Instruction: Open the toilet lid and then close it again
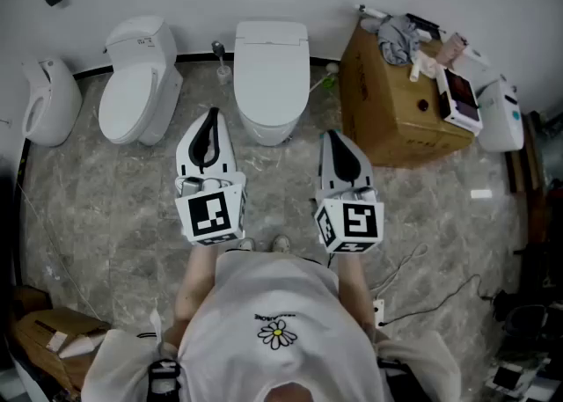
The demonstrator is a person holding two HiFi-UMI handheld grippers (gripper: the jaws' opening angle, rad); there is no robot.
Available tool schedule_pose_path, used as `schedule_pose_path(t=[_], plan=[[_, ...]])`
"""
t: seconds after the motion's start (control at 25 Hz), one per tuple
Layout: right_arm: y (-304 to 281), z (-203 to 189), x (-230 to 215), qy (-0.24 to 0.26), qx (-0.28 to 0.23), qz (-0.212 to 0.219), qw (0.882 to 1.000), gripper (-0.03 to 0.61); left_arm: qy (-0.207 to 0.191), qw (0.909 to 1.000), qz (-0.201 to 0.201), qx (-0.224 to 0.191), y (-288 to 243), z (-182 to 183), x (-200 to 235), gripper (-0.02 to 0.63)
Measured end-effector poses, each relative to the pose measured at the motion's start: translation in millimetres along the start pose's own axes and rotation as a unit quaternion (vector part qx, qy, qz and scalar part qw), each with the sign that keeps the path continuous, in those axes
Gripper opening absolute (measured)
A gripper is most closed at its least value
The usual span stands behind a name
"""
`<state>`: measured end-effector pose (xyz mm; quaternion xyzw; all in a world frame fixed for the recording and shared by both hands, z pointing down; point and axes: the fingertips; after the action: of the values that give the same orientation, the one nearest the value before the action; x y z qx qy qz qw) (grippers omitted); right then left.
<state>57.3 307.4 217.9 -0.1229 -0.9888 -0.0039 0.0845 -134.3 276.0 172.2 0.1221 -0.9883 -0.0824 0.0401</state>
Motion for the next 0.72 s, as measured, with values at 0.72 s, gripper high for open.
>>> schedule_pose_path(t=[0.72], plan=[[8, -4, 8, -0.036, -0.019, 0.070, 0.997, 0.031, 0.001, 0.9995, -0.025, 0.019, 0, -15, -37, 0.028]])
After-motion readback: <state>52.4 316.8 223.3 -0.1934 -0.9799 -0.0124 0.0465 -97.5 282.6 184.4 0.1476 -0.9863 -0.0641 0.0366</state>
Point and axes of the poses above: the fingertips, and each gripper's own axes: y backward along the fingers, x to its left, z out of its top, and after that the axes turned 9 degrees about y, right-handed
